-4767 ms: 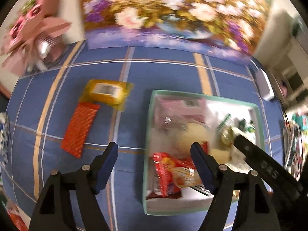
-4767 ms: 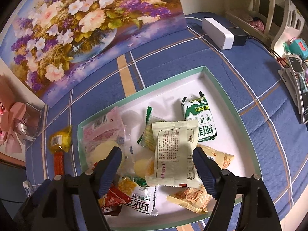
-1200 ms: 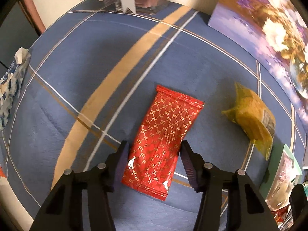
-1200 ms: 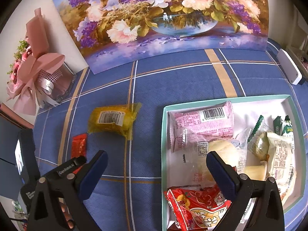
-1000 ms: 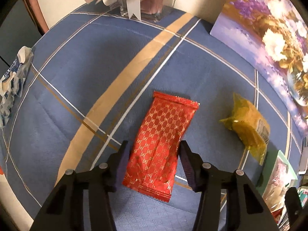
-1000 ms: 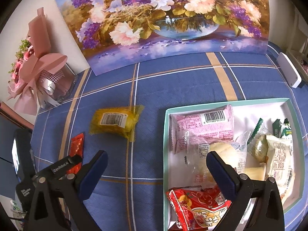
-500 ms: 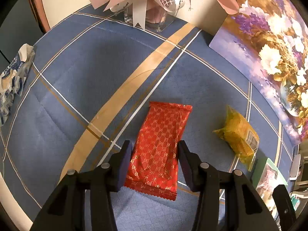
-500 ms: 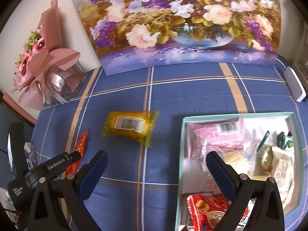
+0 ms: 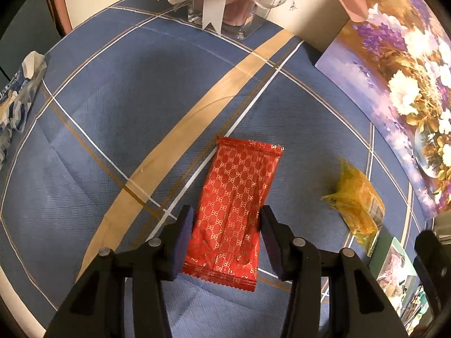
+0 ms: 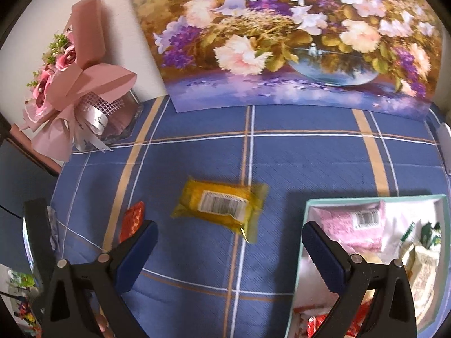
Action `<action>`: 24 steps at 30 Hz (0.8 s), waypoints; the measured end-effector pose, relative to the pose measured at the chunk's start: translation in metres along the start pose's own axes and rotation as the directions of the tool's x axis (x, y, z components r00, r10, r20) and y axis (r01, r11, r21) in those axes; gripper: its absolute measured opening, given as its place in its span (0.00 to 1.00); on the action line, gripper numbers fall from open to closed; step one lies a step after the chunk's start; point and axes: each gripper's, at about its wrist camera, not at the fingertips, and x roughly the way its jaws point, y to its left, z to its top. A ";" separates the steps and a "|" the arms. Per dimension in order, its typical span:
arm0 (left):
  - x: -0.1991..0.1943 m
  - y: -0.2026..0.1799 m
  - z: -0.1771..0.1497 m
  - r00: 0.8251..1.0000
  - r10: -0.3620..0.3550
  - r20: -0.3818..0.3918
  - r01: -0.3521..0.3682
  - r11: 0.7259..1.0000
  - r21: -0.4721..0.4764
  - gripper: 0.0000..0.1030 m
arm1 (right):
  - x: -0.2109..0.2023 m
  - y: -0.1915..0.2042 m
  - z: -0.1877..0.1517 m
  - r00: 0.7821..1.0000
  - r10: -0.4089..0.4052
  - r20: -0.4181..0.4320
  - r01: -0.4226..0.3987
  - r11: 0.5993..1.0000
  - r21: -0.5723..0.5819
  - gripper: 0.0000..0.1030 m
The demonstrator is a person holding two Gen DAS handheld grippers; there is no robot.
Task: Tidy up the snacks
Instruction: 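Grasp the red wafer packet with the left tool while the right grasps the yellow cake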
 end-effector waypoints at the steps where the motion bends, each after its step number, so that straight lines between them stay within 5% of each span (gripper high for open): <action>1: 0.001 0.001 0.000 1.000 0.000 -0.002 0.000 1.000 -0.003 0.48 | 0.003 0.001 0.002 1.000 0.004 -0.007 -0.004 1.000 0.007 1.00; 20: 0.021 -0.005 0.006 0.999 0.051 0.000 -0.051 0.998 0.023 0.49 | 0.083 0.011 0.015 0.991 -0.022 -0.129 0.031 0.997 0.065 1.00; 24: 0.024 -0.008 0.007 0.998 0.062 0.011 -0.062 0.997 0.039 0.51 | 0.087 0.013 0.016 0.992 -0.031 -0.126 0.038 0.998 0.055 0.93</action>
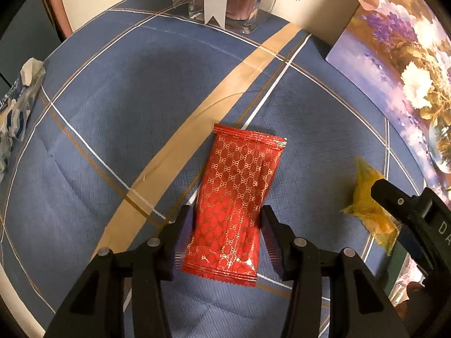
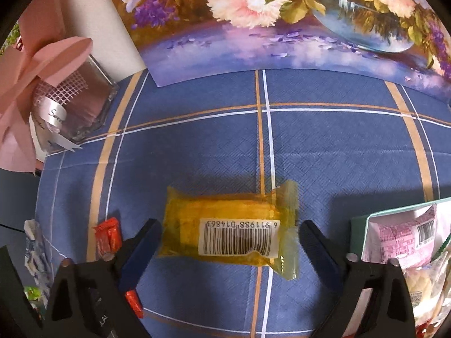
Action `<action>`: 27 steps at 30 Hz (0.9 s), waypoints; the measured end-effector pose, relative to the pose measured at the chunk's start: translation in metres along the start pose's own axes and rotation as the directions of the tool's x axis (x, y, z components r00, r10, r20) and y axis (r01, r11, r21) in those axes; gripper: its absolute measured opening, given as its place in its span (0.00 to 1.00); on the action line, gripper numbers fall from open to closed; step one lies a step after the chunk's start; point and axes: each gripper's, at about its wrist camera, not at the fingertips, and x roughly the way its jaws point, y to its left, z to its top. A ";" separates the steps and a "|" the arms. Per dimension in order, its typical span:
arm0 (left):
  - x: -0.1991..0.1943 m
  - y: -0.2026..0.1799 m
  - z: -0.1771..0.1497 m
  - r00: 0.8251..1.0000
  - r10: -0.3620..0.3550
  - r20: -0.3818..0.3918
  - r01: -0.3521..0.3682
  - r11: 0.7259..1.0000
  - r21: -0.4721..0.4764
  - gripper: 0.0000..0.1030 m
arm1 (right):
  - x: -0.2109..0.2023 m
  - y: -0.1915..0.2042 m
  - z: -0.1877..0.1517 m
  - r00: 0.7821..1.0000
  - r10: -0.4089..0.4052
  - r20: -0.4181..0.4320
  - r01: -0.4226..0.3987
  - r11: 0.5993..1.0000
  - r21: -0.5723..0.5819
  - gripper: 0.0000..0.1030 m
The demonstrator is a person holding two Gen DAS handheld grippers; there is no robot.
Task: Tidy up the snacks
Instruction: 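Grasp the red wafer packet with the left tool while the right grasps the yellow cake, then carry the red wafer packet with the left tool while the right carries the yellow cake over the tray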
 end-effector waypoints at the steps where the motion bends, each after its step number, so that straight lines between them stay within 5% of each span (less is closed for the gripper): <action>1: 0.001 -0.001 0.000 1.000 0.005 0.003 -0.005 1.000 0.005 0.52 | 0.000 0.001 0.000 1.000 0.002 0.003 -0.002 1.000 -0.002 0.92; 10: 0.003 -0.017 -0.003 0.999 0.040 0.019 -0.041 0.998 0.042 0.49 | -0.008 0.008 -0.001 0.999 -0.019 0.033 0.021 0.999 -0.048 0.71; 27: -0.023 -0.005 -0.002 0.997 -0.078 0.014 0.078 0.997 -0.006 0.47 | -0.040 -0.003 -0.018 0.998 0.031 0.060 -0.028 0.998 -0.051 0.66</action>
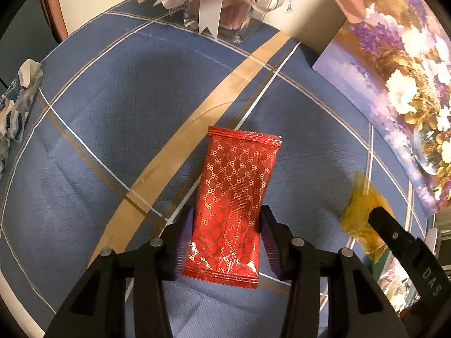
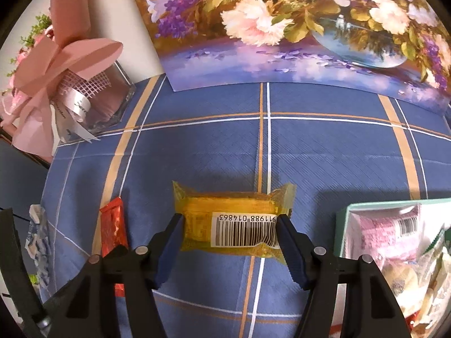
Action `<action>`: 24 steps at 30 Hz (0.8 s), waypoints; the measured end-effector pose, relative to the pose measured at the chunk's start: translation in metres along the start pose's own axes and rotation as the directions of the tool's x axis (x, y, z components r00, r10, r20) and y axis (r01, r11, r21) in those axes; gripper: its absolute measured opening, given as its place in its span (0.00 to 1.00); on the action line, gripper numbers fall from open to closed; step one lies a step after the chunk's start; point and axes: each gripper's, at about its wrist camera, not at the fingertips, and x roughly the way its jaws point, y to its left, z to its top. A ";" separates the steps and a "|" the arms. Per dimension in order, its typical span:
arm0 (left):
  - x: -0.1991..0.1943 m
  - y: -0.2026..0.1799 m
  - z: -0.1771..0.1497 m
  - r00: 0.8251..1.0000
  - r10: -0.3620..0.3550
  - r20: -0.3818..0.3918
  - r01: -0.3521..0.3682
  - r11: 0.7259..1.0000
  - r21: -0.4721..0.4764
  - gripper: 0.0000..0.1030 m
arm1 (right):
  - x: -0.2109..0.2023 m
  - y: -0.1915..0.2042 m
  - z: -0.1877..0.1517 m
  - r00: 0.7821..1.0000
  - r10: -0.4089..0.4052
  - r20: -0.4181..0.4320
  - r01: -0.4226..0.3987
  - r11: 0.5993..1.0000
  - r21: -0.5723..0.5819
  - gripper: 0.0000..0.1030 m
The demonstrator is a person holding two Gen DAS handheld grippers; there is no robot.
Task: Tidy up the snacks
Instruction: 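Carry the red wafer packet with the left tool while the right carries the yellow cake over the tray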
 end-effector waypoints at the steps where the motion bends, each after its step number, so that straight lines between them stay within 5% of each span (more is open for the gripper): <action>1: -0.003 0.000 0.000 1.000 -0.011 0.002 0.011 1.000 0.000 0.47 | -0.005 -0.001 -0.002 1.000 0.007 0.007 -0.007 1.000 0.004 0.66; 9: -0.035 -0.010 -0.008 0.995 -0.095 0.016 0.095 0.995 0.015 0.47 | -0.048 -0.008 -0.019 0.998 0.009 0.062 -0.010 1.000 0.011 0.66; 24: -0.098 -0.062 -0.046 0.986 -0.104 0.128 0.081 0.981 0.177 0.47 | -0.122 -0.038 -0.055 0.988 0.007 0.156 -0.020 0.996 0.087 0.66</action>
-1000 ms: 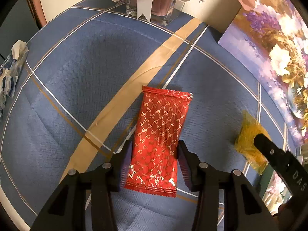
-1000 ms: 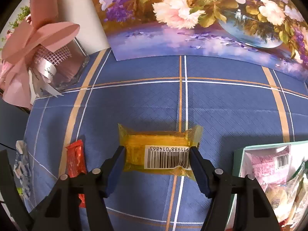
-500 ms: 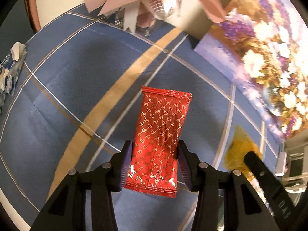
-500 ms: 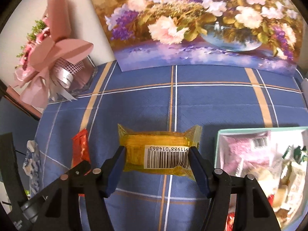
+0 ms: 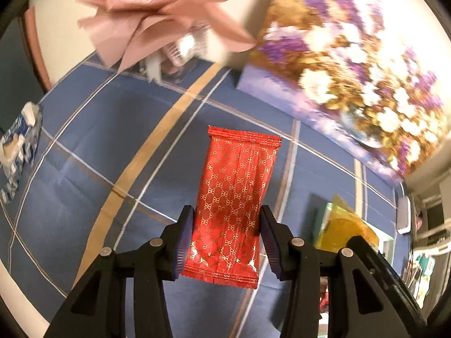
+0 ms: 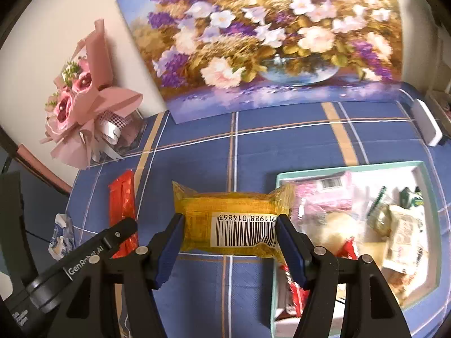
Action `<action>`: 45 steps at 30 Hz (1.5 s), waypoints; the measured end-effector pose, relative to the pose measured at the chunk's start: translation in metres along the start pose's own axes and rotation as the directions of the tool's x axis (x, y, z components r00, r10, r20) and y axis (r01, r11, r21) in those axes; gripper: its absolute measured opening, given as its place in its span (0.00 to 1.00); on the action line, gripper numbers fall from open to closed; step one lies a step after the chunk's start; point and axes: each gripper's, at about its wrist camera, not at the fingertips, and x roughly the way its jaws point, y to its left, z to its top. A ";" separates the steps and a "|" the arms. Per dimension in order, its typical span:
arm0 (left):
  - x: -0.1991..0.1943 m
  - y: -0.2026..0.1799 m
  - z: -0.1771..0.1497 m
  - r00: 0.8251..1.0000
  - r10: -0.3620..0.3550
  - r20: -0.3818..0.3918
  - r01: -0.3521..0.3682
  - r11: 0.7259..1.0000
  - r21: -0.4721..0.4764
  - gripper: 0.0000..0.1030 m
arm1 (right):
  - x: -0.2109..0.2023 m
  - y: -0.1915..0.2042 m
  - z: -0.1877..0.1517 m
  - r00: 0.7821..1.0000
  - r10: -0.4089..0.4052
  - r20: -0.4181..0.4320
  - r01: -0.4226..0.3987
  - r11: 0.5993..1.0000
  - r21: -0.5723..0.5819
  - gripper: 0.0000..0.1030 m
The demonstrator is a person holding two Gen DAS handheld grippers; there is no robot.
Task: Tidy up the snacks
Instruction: 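Carry the red wafer packet with the left tool while the right carries the yellow cake over the tray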
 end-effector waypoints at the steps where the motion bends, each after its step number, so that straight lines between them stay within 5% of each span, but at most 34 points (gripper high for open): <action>1: -0.004 -0.006 -0.002 1.000 0.000 0.008 0.000 1.000 0.017 0.47 | -0.005 -0.003 -0.001 1.000 0.001 0.006 -0.001 1.000 0.007 0.66; 13: -0.028 -0.065 -0.023 0.997 -0.016 0.075 0.002 0.985 0.174 0.47 | -0.047 -0.061 -0.010 0.999 0.004 0.054 -0.012 0.989 0.148 0.66; 28: -0.021 -0.169 -0.067 0.995 -0.103 -0.002 0.096 0.926 0.365 0.47 | -0.082 -0.203 -0.020 0.987 -0.152 0.059 0.115 0.904 0.413 0.66; 45: 0.000 -0.191 -0.083 0.995 -0.092 -0.041 0.100 0.913 0.396 0.47 | -0.074 -0.214 -0.023 0.988 -0.151 0.011 0.133 0.902 0.410 0.66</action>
